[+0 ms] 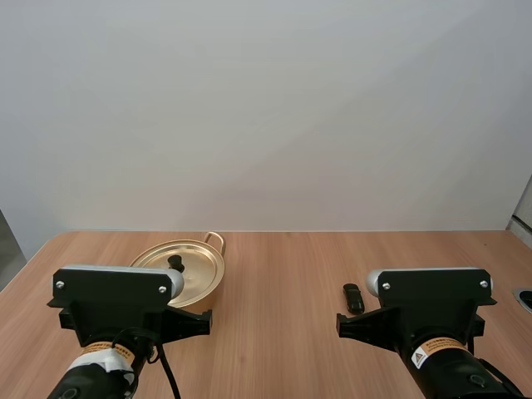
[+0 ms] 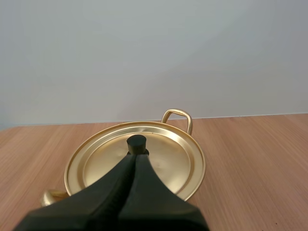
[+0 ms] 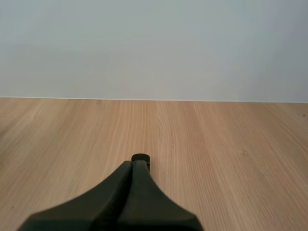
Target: Open the pot, put the car inside, and close it
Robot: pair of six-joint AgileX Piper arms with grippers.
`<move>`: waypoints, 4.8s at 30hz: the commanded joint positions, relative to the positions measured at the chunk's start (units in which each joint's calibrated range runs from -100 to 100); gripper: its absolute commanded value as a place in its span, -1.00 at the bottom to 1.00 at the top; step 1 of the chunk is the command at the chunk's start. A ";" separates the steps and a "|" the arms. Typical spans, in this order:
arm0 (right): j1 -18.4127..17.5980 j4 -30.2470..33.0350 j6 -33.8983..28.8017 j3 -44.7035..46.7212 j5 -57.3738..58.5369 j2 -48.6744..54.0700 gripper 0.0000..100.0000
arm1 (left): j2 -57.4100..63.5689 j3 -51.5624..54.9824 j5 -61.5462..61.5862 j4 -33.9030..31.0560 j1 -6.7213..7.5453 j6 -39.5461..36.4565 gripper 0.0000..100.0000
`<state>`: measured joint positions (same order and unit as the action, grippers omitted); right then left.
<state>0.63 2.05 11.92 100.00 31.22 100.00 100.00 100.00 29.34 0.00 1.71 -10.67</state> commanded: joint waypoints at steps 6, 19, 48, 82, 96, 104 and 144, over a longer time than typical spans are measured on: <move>-0.02 0.01 -0.02 0.00 0.02 0.00 -1.00 | 0.00 0.00 0.00 0.00 0.03 -0.02 -1.00; -0.02 2.78 1.13 0.00 -42.37 0.00 -1.00 | 0.00 -7.13 -35.89 -0.37 0.03 -0.02 -1.00; -0.02 2.49 10.75 -27.90 13.31 -1.85 -1.00 | -20.85 -44.42 38.15 7.62 -0.05 11.89 -1.00; -0.02 -2.84 17.54 -27.77 31.99 -2.12 -1.00 | -75.90 -62.20 62.99 3.56 -2.59 21.55 0.85; -0.02 -2.84 17.54 -27.77 31.99 -2.12 -1.00 | -85.43 -62.20 56.50 2.56 -2.59 22.35 0.84; -0.02 -2.84 17.54 -27.77 31.99 -2.12 -1.00 | -89.69 -62.20 54.57 2.56 -2.59 22.70 0.84; -0.02 -2.59 17.54 -27.77 28.90 -11.94 -1.00 | -49.27 -85.59 27.74 13.19 -2.64 20.53 -1.00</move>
<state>0.63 -0.38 29.50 72.24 60.19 90.51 33.94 18.23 61.10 12.81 -0.88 9.51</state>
